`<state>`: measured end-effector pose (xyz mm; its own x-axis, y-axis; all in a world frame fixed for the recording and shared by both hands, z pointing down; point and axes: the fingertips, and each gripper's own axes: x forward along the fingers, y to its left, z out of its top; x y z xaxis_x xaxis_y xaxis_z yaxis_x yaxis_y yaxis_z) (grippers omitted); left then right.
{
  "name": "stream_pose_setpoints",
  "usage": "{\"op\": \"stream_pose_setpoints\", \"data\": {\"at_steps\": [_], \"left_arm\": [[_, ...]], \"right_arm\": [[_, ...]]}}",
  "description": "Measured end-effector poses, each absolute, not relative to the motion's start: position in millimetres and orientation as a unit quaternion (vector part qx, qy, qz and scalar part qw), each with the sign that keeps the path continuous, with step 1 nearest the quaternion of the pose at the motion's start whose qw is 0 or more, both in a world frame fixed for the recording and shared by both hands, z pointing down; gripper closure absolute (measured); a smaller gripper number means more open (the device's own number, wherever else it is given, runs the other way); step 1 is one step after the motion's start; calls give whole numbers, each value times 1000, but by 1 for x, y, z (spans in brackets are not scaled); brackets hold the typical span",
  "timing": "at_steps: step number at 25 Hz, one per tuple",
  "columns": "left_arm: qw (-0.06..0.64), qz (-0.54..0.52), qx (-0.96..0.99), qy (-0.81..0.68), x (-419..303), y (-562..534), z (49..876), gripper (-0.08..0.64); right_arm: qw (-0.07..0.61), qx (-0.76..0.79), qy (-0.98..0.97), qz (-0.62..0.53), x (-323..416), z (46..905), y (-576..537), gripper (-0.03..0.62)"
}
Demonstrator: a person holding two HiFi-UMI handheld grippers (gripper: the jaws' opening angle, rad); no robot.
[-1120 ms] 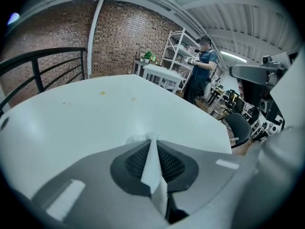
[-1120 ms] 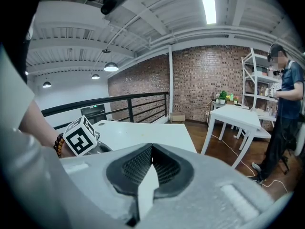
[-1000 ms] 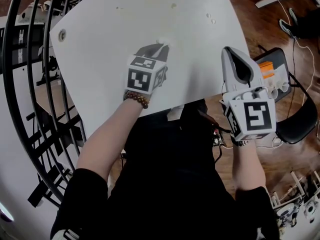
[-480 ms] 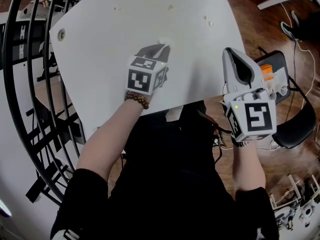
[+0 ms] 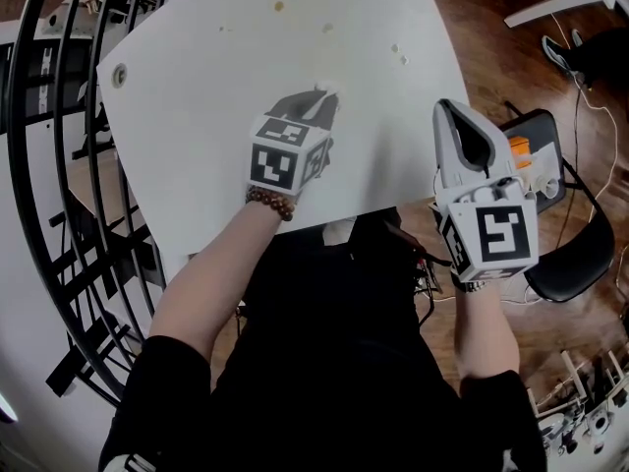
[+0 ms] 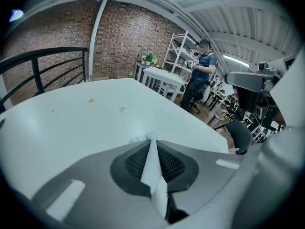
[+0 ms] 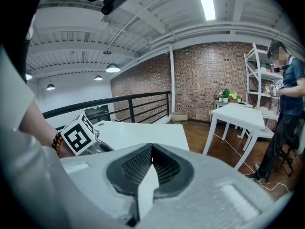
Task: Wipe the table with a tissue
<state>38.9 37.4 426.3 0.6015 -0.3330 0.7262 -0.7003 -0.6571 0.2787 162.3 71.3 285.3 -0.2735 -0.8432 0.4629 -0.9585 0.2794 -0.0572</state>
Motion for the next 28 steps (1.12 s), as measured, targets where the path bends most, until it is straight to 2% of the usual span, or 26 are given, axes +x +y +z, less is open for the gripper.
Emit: {"op": "stream_pose_setpoints", "data": {"at_steps": [17, 28], "left_arm": [[277, 305, 861, -300, 85, 12, 406, 535], [282, 307, 859, -299, 136, -14, 421, 535]], "right_arm": [[173, 570, -786, 163, 190, 284, 47, 600], [178, 567, -785, 174, 237, 302, 28, 600]]}}
